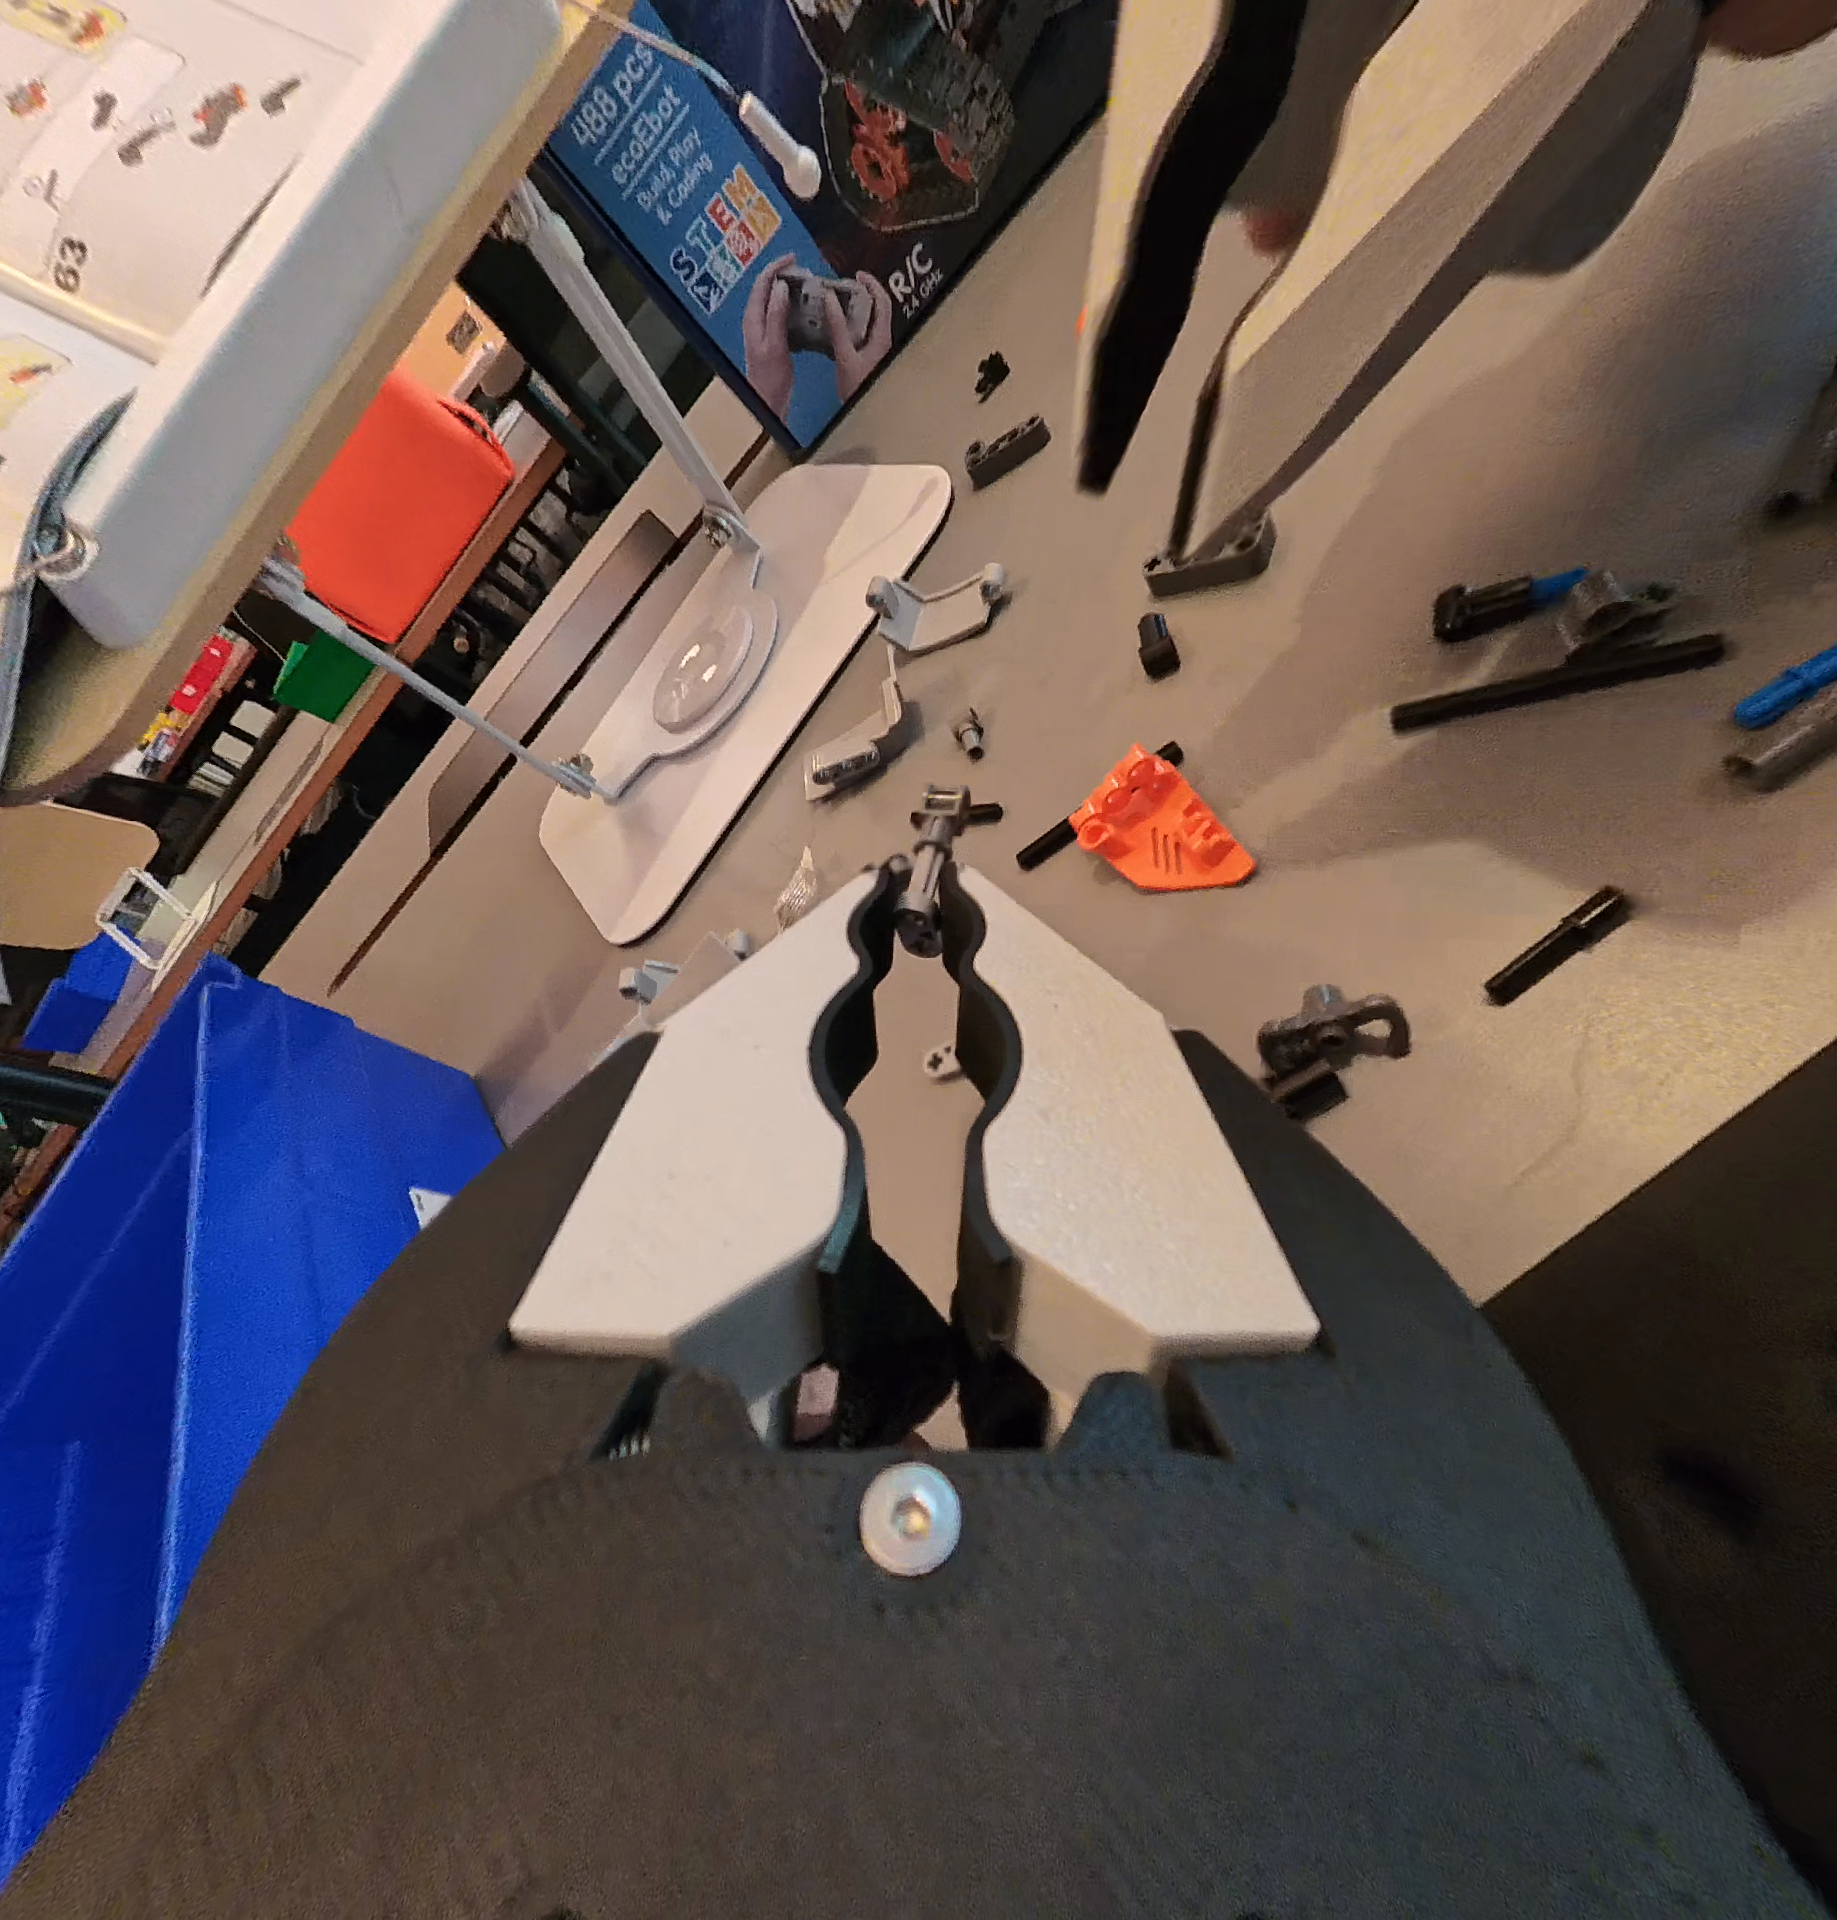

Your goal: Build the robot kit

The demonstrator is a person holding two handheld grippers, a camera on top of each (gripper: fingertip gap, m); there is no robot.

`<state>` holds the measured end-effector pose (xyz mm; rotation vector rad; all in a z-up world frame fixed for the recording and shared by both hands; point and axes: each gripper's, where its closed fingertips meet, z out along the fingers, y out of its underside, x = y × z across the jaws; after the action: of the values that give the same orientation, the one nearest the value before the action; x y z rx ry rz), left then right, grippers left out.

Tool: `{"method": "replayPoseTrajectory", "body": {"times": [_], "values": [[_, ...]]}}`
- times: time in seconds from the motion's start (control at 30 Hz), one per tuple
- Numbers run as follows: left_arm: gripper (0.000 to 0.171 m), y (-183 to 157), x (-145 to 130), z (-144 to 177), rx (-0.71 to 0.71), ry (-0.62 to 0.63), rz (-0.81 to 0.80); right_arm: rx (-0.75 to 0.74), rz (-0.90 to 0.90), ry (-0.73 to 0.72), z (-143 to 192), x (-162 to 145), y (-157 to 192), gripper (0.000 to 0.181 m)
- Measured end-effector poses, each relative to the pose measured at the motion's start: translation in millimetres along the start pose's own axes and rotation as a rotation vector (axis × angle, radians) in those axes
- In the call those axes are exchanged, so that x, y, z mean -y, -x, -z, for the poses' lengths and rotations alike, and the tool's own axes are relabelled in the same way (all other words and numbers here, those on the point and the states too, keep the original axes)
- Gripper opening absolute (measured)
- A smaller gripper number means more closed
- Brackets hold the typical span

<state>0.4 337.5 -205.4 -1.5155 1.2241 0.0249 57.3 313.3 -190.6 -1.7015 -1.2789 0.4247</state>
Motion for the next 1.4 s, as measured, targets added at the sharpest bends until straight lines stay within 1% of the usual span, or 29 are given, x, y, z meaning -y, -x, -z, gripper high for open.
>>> {"method": "replayPoseTrajectory", "body": {"times": [0.17,0.2,0.3,0.37,0.47,0.73,0.8,0.9,1.0,1.07,1.13,1.3,1.4], "values": [[0.007,-4.7,14.7,1.0,0.006,-0.059,-0.037,0.062,-0.049,-0.087,-15.4,29.3,9.5,0.016],[0.007,-4.8,16.4,2.2,0.010,-0.070,-0.040,0.053,-0.025,-0.089,-18.0,31.8,8.8,0.017],[0.007,-3.9,21.0,5.1,0.008,-0.103,-0.029,-0.002,0.135,-0.032,-26.3,26.6,7.1,0.016],[0.007,-4.6,22.0,5.7,0.003,-0.112,-0.029,-0.012,0.190,0.014,-31.7,20.5,7.6,0.016],[0.007,-6.7,23.6,6.2,-0.001,-0.121,-0.043,-0.035,0.265,0.018,-35.9,20.8,6.9,0.011],[0.007,-9.3,24.8,6.9,-0.018,-0.132,-0.044,-0.119,0.515,0.049,-32.5,21.5,6.8,0.007],[0.009,-9.0,25.9,7.4,-0.024,-0.139,-0.031,-0.124,0.564,0.059,-31.0,21.7,7.0,0.006],[0.020,-7.4,27.2,8.5,-0.048,-0.151,0.024,-0.116,0.632,0.083,-29.2,20.1,7.3,0.006],[0.028,-5.9,33.2,12.3,-0.118,-0.190,0.132,-0.124,0.705,0.134,-28.9,16.7,4.4,0.006],[0.027,-4.0,38.0,14.7,-0.174,-0.218,0.212,-0.140,0.768,0.156,-28.0,17.2,4.0,0.007],[0.027,-5.5,39.8,14.4,-0.246,-0.221,0.278,-0.168,0.836,0.178,-27.1,18.5,2.1,0.006],[0.011,-6.9,46.7,14.3,-0.389,-0.238,0.422,-0.195,0.978,0.186,-23.9,23.8,4.8,0.007],[0.002,-12.1,50.9,14.1,-0.461,-0.240,0.465,-0.219,1.018,0.193,-21.8,25.7,4.4,0.007]]}}
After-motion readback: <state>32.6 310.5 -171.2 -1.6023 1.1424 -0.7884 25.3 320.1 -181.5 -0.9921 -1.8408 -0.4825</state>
